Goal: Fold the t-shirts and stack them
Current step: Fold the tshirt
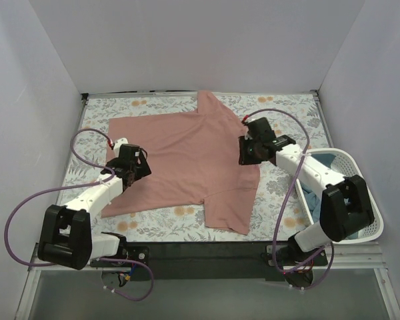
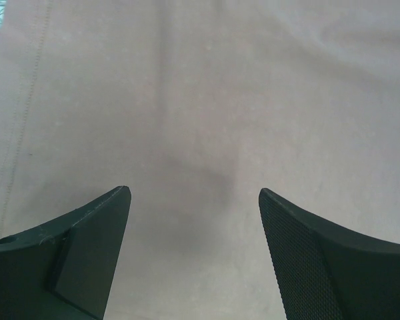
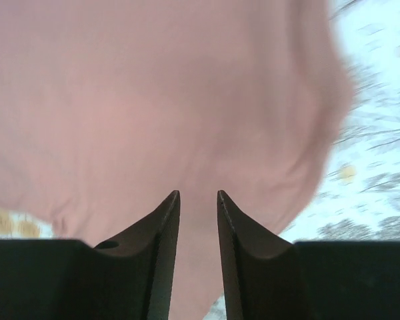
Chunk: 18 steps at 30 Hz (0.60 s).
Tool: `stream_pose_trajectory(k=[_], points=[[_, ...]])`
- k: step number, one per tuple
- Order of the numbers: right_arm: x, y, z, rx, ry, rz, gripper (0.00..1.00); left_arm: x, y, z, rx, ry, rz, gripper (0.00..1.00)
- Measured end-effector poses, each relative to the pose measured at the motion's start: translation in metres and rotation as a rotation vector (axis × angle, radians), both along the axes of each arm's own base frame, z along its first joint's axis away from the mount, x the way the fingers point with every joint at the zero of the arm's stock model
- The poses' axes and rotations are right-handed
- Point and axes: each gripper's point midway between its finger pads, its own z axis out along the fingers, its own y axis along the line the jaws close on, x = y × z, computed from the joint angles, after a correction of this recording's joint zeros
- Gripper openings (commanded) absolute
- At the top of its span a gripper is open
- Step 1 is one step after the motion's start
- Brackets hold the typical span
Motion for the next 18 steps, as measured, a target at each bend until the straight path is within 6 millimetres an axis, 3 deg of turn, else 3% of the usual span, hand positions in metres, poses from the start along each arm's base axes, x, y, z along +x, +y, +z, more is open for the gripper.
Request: stream_pose_trajectory(k=[4,8,13,18], points=[[0.056,-0.046,0.008,0.081,-0.076,-0.172,0.32,0.000,0.015,-0.006,-0.027,0.026,0.071,0.77],[0.090,-0.070,-0.012,0.130,-0.071,-0.254,0.31,-0.003,0.022,-0.012,-0.039,0.050,0.107,0.77],[0.098,-0.073,-0.059,0.183,0.039,-0.268,0.29,-0.004,0.022,-0.015,-0.051,0.059,0.117,0.77],[0.093,-0.067,-0.071,0.224,0.068,-0.253,0.28,-0.006,0.023,-0.016,-0.052,0.064,0.122,0.77]])
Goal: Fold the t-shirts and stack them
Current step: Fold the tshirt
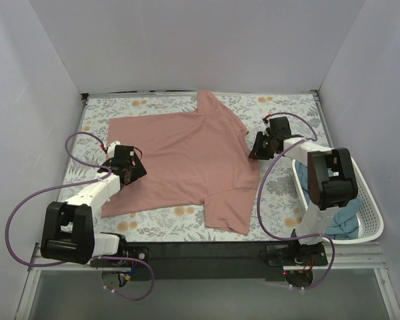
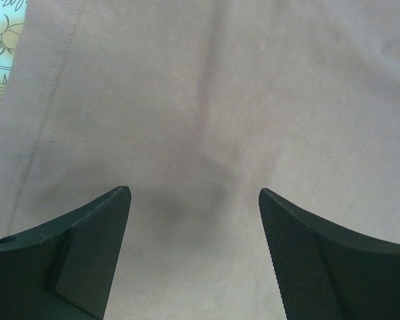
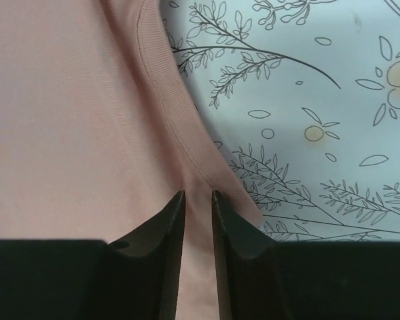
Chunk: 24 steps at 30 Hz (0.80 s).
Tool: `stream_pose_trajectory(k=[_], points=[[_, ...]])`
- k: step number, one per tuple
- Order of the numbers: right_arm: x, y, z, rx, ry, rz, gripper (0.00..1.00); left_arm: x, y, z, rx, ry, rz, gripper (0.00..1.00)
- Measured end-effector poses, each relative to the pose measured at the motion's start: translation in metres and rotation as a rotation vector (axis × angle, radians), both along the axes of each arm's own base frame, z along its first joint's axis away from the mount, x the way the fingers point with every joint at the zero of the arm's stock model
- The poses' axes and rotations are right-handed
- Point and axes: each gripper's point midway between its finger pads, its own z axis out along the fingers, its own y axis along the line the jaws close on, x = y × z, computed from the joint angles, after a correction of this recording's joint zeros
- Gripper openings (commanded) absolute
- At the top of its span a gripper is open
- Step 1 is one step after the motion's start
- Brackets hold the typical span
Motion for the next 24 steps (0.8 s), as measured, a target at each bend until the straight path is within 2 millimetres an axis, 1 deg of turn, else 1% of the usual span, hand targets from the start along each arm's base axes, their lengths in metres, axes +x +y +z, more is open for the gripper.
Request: stream_pose_trajectory(k=[3,5,8,12,16,20,24], points=[[0.001,0.002,0.001,0.011,-0.009,0.002,0.28,-0.001,0.000,-0.002,-0.003,0.009,0.003,0.77],[0.002,-0.001,-0.001,0.015,-0.014,-0.009,0.28,-0.003,0.000,-0.005,-0.004,0.022,0.007,0.77],[-0.001,-0.010,-0.010,0.020,0.003,-0.051,0.28,-0.008,0.001,-0.011,-0.006,0.049,0.018,0.77],[-0.002,-0.021,-0.011,0.047,-0.003,-0.111,0.29,-0.018,0.000,-0.020,-0.036,0.086,0.033,0.77],[-0.012,-0.039,-0.012,0.048,-0.004,-0.173,0.30,-0.025,-0.003,-0.021,-0.078,0.098,0.044,0.77],[-0.024,-0.059,-0.012,0.027,0.005,-0.230,0.30,-0.038,-0.007,-0.020,-0.120,0.114,0.053,0.76],[-0.037,-0.071,-0.010,-0.016,0.025,-0.246,0.31,-0.049,-0.010,-0.015,-0.148,0.122,0.055,0.77]])
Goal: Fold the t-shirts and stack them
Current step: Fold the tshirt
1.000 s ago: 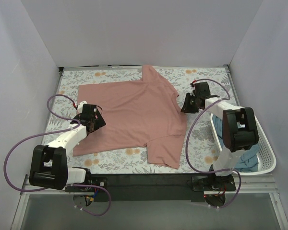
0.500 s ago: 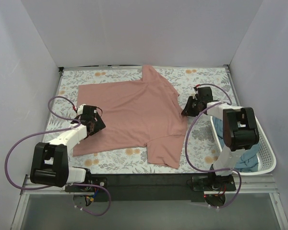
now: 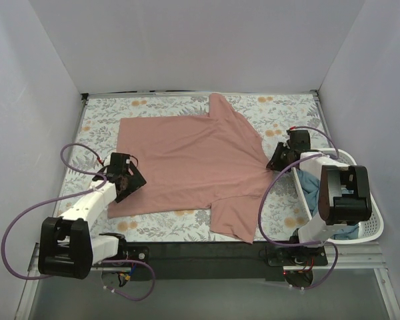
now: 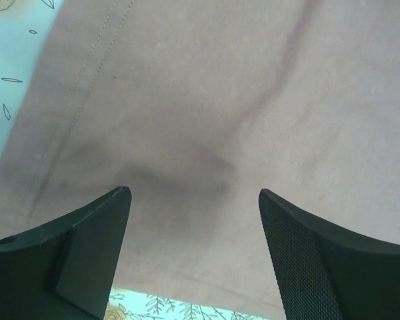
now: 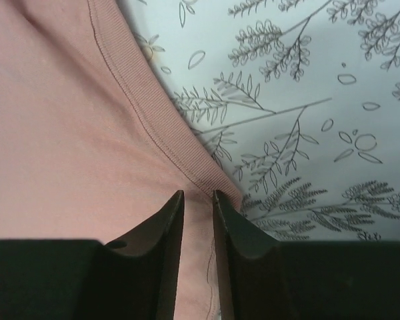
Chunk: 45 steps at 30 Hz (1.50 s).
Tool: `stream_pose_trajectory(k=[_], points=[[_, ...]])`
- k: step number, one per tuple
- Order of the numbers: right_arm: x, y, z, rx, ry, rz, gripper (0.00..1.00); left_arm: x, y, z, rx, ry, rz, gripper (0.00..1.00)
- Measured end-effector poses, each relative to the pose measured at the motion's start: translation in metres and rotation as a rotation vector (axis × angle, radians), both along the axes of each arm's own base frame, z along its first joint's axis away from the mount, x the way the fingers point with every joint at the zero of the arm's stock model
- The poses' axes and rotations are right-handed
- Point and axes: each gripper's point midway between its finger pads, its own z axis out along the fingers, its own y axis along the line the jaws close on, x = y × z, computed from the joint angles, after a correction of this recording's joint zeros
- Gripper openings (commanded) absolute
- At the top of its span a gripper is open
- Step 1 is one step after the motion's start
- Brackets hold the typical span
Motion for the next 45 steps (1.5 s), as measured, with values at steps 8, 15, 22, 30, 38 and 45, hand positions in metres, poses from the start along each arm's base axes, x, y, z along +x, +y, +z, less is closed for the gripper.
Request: stream_pose_trajectory(k=[8,15,22,30,38,45], points=[[0.018,0.016,0.037,-0.021,-0.050,0.117,0.33,0.037,-0.006,0.045,-0.014,-0.153,-0.040,0.77],[0.101,0.050,0.081,0.028,-0.236,0.207,0.33,0.141,-0.016,0.054,0.015,-0.227,-0.081,0.77],[0.138,0.062,0.028,0.089,-0.149,0.222,0.33,0.204,-0.002,0.008,0.044,-0.167,-0.067,0.77],[0.143,0.055,0.005,0.134,-0.096,0.178,0.33,0.237,0.018,0.000,0.038,-0.175,-0.031,0.76],[0.118,0.016,0.001,0.194,-0.085,0.050,0.33,0.210,0.022,-0.002,0.031,-0.146,0.002,0.76],[0.060,-0.006,0.000,0.204,-0.035,-0.027,0.34,0.143,0.017,-0.002,-0.011,-0.091,0.011,0.75]])
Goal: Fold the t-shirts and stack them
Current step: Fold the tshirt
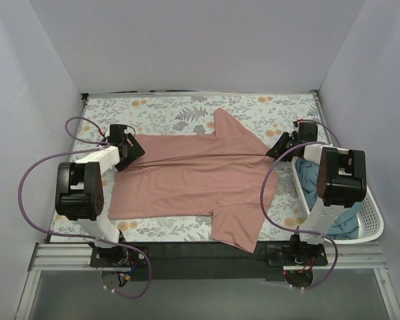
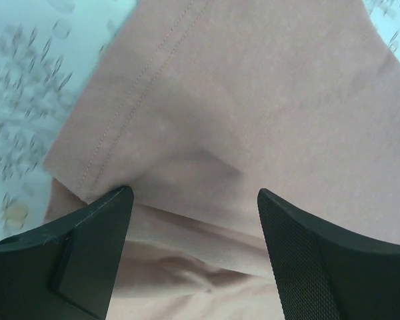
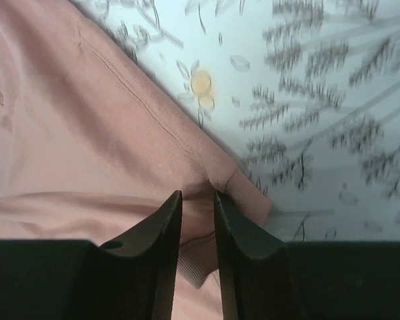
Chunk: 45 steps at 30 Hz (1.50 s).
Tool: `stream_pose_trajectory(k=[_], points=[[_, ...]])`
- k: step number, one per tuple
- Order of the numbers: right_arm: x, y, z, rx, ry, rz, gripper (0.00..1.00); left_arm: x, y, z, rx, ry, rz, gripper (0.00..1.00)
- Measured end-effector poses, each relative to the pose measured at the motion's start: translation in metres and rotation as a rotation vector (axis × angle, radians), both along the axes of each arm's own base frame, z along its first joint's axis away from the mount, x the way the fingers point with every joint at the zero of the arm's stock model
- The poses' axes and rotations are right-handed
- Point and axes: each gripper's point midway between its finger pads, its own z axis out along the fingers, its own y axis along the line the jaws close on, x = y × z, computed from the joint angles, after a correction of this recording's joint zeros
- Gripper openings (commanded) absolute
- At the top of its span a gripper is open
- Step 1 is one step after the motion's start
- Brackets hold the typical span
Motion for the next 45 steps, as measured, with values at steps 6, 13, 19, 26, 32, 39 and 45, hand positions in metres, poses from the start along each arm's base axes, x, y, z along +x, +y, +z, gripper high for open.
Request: stream_pose_trajectory(k=[6,13,19,26,32,39,45], points=[[-0.045,0.004,0.001,-0.054,0.029,0.021,0.34,-0.062,-0.006,0.000,-0.044,0.035,0.000,0.75],[-0.043,0.029,0.029,-0.202,-0.041,0.201,0.38,-0.095,-0.012,0.023,-0.072,0.006,-0.020,0.77],[0.041,0.105,0.099,-0.246,-0.309,0.391,0.41,-0.060,-0.034,0.049,-0.046,-0.091,-0.130,0.80],[0.119,0.146,0.086,-0.274,-0.401,0.467,0.41,-0.027,-0.061,0.037,0.027,-0.115,-0.261,0.80],[0.130,0.149,0.016,-0.284,-0.291,0.507,0.40,-0.025,-0.062,0.029,0.058,-0.120,-0.293,0.80],[0.131,0.156,0.010,-0.262,-0.294,0.544,0.30,-0.021,-0.068,0.033,0.070,-0.146,-0.318,0.80],[0.127,0.161,0.005,-0.237,-0.285,0.568,0.04,-0.021,-0.070,0.033,0.081,-0.148,-0.331,0.80]])
